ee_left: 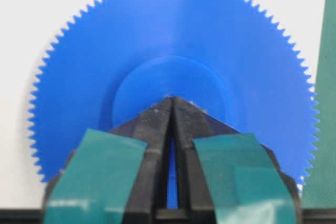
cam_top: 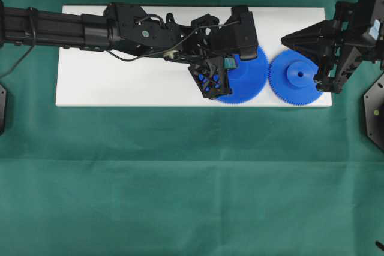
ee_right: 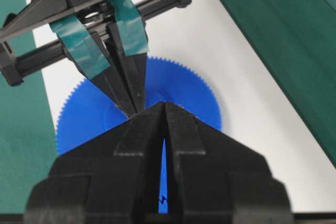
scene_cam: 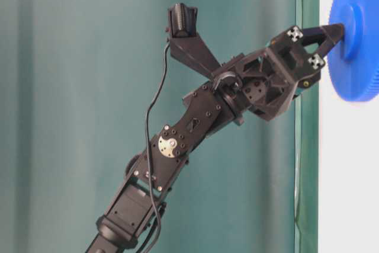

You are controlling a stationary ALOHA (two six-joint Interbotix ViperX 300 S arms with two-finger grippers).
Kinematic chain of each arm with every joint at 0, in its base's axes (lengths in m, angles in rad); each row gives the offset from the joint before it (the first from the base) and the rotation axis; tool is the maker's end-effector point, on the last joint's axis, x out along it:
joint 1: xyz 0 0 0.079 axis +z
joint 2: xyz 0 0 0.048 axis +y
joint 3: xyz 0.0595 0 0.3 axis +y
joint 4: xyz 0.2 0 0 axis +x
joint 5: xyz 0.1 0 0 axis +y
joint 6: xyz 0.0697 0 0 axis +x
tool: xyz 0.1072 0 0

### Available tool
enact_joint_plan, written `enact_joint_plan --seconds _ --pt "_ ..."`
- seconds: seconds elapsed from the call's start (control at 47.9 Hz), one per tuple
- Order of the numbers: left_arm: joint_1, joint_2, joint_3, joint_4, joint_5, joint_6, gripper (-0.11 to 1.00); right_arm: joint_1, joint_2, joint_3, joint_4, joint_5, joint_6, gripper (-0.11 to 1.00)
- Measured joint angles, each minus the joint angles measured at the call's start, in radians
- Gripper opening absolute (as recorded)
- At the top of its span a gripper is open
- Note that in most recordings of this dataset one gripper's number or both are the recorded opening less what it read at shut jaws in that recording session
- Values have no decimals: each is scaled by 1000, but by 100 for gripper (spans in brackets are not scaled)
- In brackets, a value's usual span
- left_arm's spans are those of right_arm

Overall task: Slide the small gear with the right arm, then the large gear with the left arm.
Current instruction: 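Slide the large blue gear back left toward the board's left edge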

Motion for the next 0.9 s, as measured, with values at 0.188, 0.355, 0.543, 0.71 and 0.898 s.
enact_joint_plan --seconds 0.188,0.355,0.543,0.71,0.898 --pt "5 -31 43 -2 2 -2 0 -2 -2 2 0 0 0 51" --pt "15 -71 104 -3 0 -3 0 0 -2 2 0 -2 0 51" --pt "48 -167 258 -3 -3 -11 0 2 -2 2 0 -2 2 50" --pt "87 -281 430 -3 -21 -23 0 3 -2 2 0 -2 2 51" --pt "144 -428 626 -3 -41 -87 0 5 -2 3 2 -2 2 51"
